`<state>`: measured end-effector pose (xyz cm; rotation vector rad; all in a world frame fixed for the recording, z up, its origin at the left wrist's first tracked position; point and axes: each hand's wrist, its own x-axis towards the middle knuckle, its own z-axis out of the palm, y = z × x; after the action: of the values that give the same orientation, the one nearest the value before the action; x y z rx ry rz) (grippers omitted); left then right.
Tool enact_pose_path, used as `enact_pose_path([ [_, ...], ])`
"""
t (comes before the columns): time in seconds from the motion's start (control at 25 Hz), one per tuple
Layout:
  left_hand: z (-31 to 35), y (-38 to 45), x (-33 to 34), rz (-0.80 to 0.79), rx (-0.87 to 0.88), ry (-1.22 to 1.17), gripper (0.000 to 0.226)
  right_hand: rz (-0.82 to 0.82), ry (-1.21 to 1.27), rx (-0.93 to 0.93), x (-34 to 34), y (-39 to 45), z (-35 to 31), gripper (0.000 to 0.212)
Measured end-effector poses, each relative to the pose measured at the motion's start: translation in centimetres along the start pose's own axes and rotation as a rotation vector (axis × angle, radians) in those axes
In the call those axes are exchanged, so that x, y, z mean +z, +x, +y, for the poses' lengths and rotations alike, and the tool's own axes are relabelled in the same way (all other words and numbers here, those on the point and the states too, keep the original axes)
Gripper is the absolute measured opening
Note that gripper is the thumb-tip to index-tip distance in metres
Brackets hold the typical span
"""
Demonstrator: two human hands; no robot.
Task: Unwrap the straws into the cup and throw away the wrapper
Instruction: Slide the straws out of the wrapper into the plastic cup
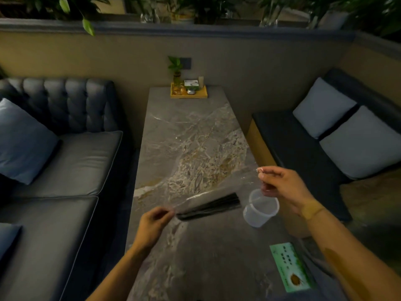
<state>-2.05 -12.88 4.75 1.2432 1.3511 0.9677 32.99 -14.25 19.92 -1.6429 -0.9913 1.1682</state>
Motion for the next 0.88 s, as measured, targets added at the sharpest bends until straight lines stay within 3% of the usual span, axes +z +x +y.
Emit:
enact_pose_path([
  [0.16,4.1,1.5,0.8,0.037,0.104,-0.004,0.008,0.009,0.005,0.076,-3.1,0.4,1.9,0.023],
  [0.4,7.7,1.8,1.9,0.026,0.265,0.170,0.012,0.002,0.077,0.122,-4.5,1.6,4.4,0.022],
  [0.88,11.6,2.4,4.3,0.052,0.327,0.340,0.017,-0.004,0.095,0.182,-6.0,4.9,7.8,0.022],
])
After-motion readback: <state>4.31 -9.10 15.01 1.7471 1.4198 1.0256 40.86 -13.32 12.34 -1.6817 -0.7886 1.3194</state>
